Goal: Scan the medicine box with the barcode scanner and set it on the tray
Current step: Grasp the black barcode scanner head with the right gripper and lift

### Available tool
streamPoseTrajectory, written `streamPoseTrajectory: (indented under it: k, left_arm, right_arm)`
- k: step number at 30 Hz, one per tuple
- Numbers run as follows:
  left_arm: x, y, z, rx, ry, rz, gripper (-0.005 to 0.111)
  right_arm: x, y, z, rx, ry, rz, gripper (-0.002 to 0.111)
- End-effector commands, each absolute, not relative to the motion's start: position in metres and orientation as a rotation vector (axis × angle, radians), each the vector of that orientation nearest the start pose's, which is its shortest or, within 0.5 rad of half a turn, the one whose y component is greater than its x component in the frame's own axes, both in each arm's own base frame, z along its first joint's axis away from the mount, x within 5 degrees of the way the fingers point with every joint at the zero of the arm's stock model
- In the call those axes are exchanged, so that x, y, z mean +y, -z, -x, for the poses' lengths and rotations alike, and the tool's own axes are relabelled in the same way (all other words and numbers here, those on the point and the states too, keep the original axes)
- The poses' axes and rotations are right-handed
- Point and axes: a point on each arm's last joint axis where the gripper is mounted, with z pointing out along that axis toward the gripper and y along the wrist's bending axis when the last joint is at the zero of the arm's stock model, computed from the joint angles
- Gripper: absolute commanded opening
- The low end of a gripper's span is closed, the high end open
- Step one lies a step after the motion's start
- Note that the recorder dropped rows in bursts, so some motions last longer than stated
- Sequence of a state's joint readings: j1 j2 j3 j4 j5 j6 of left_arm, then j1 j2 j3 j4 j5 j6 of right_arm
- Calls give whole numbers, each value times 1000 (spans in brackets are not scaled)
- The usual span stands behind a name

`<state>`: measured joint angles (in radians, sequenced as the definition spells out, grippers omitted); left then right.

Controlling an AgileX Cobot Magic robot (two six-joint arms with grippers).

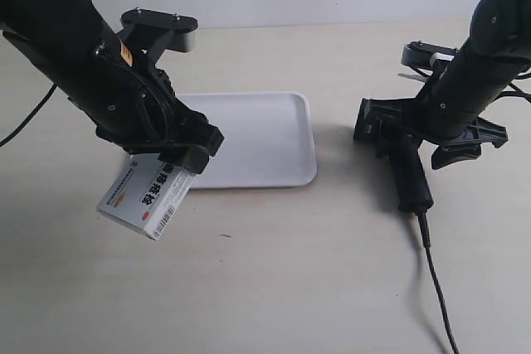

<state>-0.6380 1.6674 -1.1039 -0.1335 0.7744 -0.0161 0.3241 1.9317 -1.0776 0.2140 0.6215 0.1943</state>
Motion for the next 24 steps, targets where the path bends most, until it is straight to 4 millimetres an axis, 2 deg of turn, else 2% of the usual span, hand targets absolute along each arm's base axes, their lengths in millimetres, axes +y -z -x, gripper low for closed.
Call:
streamPoseTrajectory:
  k: [1,5,12,14,15,16,17,18,20,24]
  left_arm:
    - [-203,-224,-259,2726,305,-769,0]
    - [-203,-224,-259,2726,305,-769,0]
    - [-203,-224,-259,2721,304,-778,0]
    - [-203,-224,-259,2721,304,-778,0]
    - [-203,-224,-260,2717,306,-776,0]
    - [-203,-224,-260,2715,306,-776,0]
    - [-203,-224,-260,2711,308,-774,0]
    - [-204,-224,-261,2707,307,-774,0]
    - [-203,-225,-262,2690,294,-782,0]
    - [-204,-225,-271,2668,295,-751,0]
  right_arm:
    - [125,-132,-335,2940,-279,-21,71]
    - [125,-131,-337,2945,-278,-21,71]
    - [125,-114,-337,2991,-258,-13,69]
    - [125,-114,-337,2991,-258,-13,60]
    - [125,-114,-337,2991,-258,-13,48]
    - [125,-114,-337,2991,-258,-13,41]
    - [125,-114,-336,2993,-257,-6,27]
    - [125,-114,-336,2994,-254,25,17]
    - [125,-119,-336,2986,-253,60,1]
    - [124,-143,-334,2932,-272,71,0]
